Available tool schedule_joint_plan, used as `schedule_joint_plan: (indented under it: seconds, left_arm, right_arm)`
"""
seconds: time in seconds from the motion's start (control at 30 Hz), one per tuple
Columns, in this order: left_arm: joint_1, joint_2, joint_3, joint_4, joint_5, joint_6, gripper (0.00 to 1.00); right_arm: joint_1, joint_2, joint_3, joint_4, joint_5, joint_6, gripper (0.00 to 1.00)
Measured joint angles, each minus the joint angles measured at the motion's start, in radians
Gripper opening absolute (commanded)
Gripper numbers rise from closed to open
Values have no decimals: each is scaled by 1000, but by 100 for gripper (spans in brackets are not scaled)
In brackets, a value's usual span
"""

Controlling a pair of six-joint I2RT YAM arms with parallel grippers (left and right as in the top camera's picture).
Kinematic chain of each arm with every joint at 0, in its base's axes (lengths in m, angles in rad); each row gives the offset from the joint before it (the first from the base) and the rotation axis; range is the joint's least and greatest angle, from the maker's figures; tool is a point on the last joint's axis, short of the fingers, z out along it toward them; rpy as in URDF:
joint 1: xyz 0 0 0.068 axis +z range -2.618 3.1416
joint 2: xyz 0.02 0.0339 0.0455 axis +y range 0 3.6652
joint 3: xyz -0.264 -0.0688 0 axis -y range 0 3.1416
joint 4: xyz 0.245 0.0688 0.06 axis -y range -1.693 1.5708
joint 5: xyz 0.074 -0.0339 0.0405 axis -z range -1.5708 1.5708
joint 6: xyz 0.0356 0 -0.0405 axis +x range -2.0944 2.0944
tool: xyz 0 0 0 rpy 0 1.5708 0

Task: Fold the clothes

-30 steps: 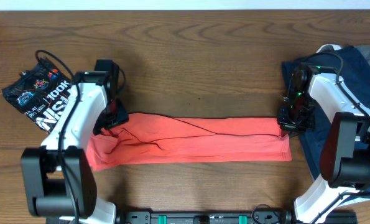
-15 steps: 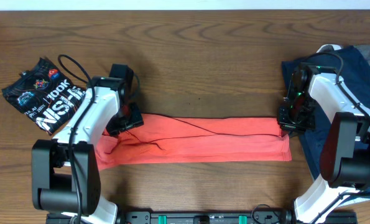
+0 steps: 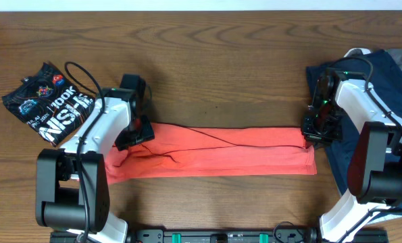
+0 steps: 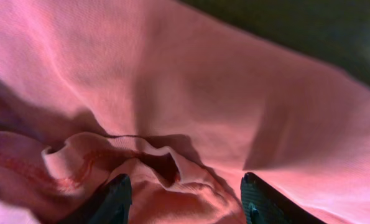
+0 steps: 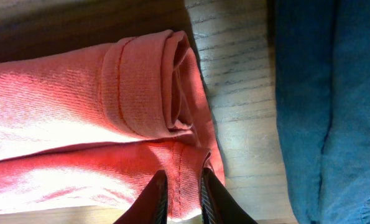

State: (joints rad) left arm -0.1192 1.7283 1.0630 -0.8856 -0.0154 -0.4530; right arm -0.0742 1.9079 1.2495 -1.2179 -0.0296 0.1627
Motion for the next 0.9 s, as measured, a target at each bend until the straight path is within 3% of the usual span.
schedule_joint_plan:
  seconds: [0.23, 0.47, 0.67, 0.9]
  left_arm:
    - [0, 6, -42, 16, -33, -8, 46]
    - [0, 6, -42, 33, -59, -19, 6]
    - [0, 6, -39, 32, -51, -4, 6]
    - [-5, -33, 11, 51, 214, 128, 6]
  right_arm:
    - [0, 0, 0, 0, 0, 0, 18]
    - [0, 0, 0, -2, 0, 0, 18]
    - [0, 0, 0, -2, 0, 0, 18]
    - [0, 0, 0, -2, 0, 0, 18]
